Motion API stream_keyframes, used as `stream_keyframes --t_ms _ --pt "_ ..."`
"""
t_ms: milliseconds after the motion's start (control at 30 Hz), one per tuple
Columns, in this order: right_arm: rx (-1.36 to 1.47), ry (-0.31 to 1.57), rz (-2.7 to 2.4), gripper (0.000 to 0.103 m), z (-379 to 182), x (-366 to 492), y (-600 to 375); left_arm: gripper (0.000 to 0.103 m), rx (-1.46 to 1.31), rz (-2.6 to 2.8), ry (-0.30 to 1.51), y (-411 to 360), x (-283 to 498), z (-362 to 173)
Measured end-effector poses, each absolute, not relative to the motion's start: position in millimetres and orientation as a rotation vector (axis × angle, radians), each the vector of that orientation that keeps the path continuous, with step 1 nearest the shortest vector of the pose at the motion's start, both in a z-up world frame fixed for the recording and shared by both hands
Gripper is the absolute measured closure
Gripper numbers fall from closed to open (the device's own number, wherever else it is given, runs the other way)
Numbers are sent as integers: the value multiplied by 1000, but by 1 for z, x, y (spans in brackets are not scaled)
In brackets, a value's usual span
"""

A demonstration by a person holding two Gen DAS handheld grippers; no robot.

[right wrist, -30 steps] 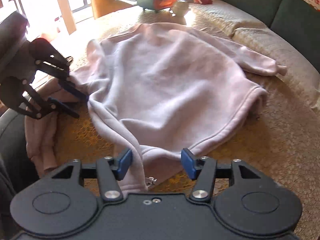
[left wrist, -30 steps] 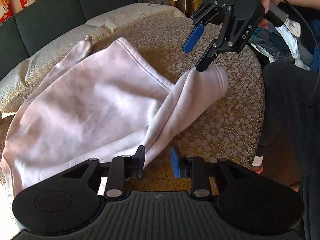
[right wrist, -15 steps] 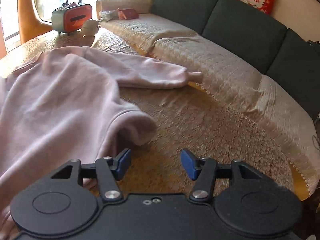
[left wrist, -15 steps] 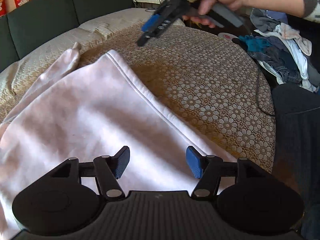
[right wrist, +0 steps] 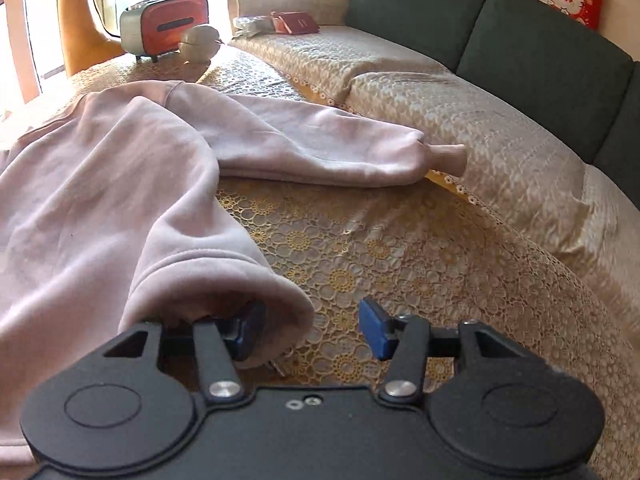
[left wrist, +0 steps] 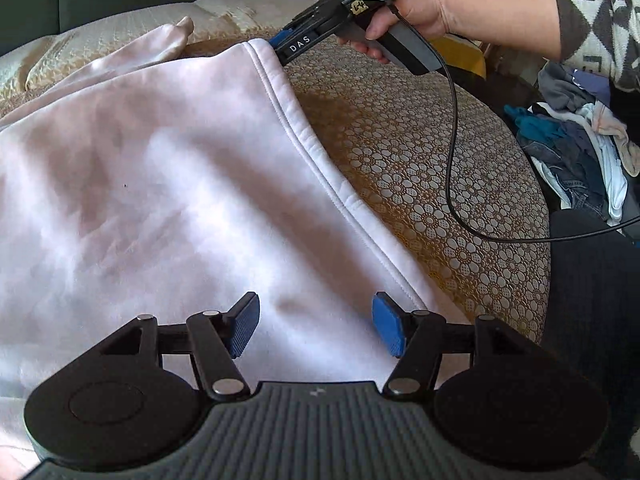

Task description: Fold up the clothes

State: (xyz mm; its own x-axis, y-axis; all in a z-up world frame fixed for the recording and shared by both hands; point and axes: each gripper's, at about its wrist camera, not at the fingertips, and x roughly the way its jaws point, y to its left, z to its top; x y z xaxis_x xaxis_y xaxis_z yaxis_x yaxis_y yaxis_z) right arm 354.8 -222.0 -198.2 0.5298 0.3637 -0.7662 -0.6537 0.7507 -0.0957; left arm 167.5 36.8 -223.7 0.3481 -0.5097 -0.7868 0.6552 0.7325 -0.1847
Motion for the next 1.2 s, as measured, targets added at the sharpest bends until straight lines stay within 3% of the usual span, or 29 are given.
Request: stream_keyframes --t_ms 400,600,800,967,1200 --pt "-481 800 687 0 -195 352 -214 39 158 -780 978 36 159 -235" --pt "-788 623 537 0 -151 364 -232 39 98 -932 1029 12 152 -237" --pt "-969 671 377 0 -175 384 -254 32 80 -992 1013 -29 152 -242" --pt "-926 702 356 0 -196 369 -267 31 74 -994 1022 -29 154 -243" --pt "-762 700 317 0 -154 342 -281 31 96 -947 1002 -16 139 -225"
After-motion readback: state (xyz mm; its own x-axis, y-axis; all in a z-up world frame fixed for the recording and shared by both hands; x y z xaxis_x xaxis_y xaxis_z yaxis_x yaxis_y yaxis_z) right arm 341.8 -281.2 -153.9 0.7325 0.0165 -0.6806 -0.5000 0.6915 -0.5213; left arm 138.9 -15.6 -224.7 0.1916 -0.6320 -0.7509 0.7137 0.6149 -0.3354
